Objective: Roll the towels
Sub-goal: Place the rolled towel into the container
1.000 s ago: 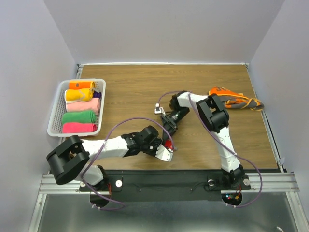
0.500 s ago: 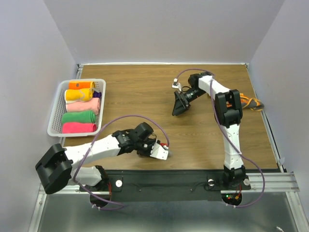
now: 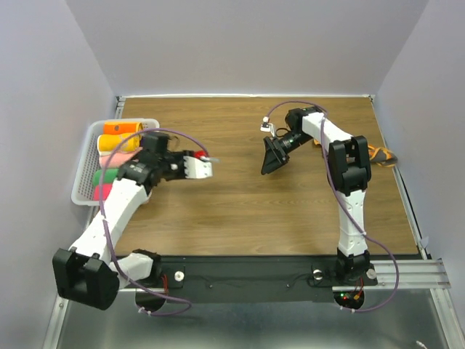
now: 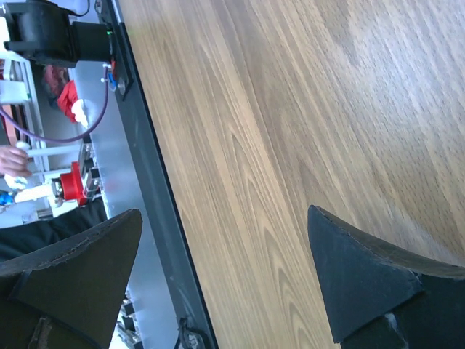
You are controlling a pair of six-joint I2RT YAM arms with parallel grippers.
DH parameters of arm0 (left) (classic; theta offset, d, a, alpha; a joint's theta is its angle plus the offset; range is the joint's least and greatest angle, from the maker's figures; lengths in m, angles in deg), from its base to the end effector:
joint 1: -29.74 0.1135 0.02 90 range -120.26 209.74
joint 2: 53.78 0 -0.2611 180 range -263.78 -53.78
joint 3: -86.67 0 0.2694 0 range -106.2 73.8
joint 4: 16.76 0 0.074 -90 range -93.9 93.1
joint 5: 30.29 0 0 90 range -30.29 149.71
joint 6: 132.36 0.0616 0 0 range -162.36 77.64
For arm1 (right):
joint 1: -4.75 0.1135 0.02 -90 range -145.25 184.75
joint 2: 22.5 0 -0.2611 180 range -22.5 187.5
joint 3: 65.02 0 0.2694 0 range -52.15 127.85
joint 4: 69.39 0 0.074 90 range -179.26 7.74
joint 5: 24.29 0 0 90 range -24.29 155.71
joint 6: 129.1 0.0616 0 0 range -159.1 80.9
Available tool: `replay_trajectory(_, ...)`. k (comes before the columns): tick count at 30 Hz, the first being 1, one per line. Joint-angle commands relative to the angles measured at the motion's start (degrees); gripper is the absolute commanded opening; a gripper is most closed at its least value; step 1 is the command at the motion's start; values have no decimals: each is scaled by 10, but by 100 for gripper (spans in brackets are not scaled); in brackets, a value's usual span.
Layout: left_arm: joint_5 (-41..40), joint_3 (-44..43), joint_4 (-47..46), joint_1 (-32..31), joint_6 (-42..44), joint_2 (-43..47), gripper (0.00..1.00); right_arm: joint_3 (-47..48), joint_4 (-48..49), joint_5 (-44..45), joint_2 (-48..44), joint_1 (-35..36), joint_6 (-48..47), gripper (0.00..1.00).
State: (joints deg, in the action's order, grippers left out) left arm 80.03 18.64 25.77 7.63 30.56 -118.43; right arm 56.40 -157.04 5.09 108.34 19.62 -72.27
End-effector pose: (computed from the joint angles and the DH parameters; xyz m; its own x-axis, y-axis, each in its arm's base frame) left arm 0.2507 -0.1250 0.2822 0.4041 0.8034 -0.4373 0.7361 -0.0017 0.6769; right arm 0.4151 0.1657 0.1635 -0.7907 -0.4877 -0.3701 -0.5434 0.2806 0.7912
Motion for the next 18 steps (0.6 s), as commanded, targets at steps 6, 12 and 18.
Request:
replay_trajectory(6, 107, -144, 113, 271, 271, -59, 0, -13, 10, 2, -22, -5, 3, 100)
replay_trajectory(12, 128, -210, 115, 405, 426, -133, 0, -33, 31, 0, -23, -5, 21, 100)
replay_trajectory(18, 140, -233, 96, 472, 499, -215, 0, -29, 36, 18, -13, -5, 30, 100)
